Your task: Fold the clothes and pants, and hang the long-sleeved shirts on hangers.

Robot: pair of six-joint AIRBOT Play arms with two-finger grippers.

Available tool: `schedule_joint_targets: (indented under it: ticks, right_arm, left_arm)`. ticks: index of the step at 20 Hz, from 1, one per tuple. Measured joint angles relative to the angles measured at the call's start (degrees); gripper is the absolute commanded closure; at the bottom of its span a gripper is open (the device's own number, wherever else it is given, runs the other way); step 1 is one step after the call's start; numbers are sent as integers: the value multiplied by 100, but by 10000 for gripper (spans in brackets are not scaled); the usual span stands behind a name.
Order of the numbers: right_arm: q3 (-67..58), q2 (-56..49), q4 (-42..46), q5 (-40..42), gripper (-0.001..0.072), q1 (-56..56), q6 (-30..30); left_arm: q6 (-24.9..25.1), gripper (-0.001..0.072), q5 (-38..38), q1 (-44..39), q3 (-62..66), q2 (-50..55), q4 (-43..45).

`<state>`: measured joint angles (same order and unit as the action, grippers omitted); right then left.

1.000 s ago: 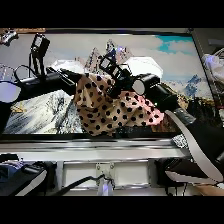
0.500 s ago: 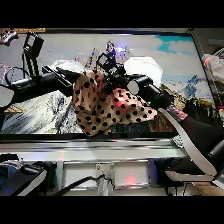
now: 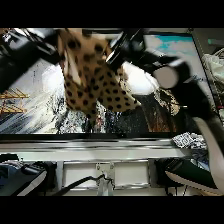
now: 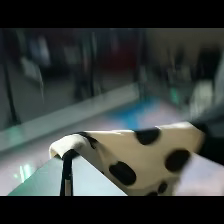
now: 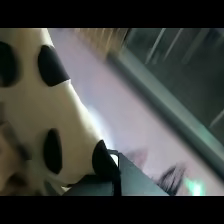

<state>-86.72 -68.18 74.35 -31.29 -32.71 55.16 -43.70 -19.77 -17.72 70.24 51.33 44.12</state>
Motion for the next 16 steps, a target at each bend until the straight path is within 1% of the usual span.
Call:
schedule_joint_targets:
  ticks: [2,5,7,9,12,14,16]
  right_arm:
    - [-608,205,2,-461,690,-79,85]
    - [-1484,378,166,-1419,690,-299,328]
    - [-1878,428,404,-2026,690,-422,662]
    - [-2055,437,798,-2575,690,-476,1207]
    - [-1869,361,1545,-3475,691,-487,2363]
    - [-1331,317,1912,-3950,691,-393,3038]
    - [-553,295,2092,-4188,691,-267,3534]
  left_arm:
    - [111,698,424,-284,433,17,-4]
    - [284,698,850,-678,929,192,-11]
    - [326,698,1005,-850,1150,428,-79]
    - [345,698,1019,-935,1257,710,-214]
    - [350,698,656,-994,1333,1235,-343]
    - [343,697,195,-1010,1351,1635,-372]
    - [219,696,-439,-1016,1360,2076,-391]
